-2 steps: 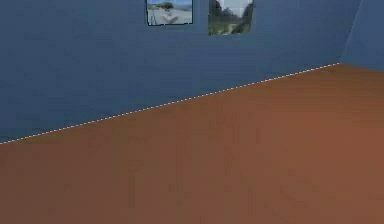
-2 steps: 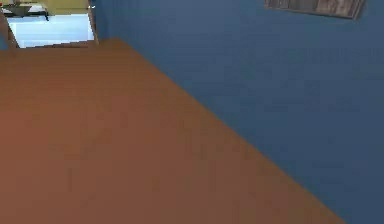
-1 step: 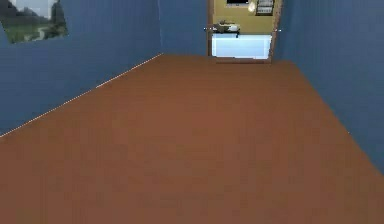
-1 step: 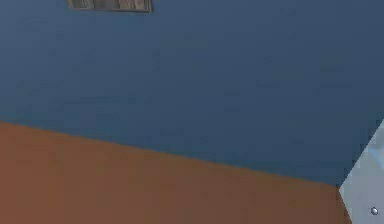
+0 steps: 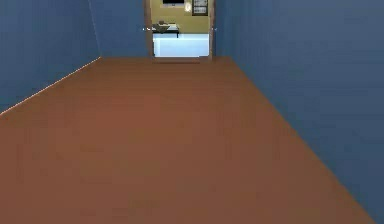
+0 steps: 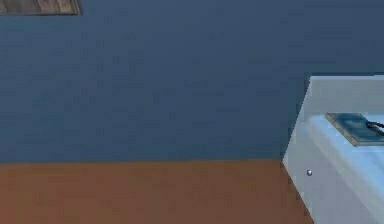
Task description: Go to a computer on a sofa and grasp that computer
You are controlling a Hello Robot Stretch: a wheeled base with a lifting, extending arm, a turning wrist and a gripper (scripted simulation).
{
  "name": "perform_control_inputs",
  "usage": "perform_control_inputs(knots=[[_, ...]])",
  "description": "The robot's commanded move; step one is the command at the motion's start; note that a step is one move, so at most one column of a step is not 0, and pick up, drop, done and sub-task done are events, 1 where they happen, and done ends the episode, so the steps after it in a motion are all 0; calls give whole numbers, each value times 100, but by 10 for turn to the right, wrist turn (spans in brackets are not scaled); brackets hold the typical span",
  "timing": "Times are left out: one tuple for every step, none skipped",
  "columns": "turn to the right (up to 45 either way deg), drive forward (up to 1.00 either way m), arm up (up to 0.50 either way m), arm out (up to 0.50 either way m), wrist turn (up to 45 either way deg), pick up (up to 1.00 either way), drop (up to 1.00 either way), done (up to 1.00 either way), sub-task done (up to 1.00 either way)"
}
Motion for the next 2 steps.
perform_control_inputs(knots=[[0, 100, 0, 0, 0, 0, 0, 0, 0], [0, 100, 0, 0, 0, 0, 0, 0, 0]])
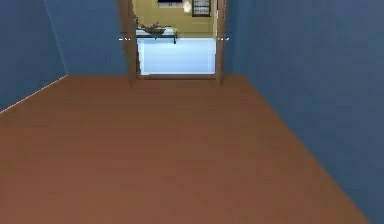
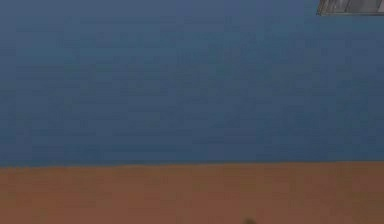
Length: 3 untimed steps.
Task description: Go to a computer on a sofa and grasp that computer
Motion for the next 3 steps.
perform_control_inputs(knots=[[0, 100, 0, 0, 0, 0, 0, 0, 0], [0, 100, 0, 0, 0, 0, 0, 0, 0], [0, 100, 0, 0, 0, 0, 0, 0, 0]])
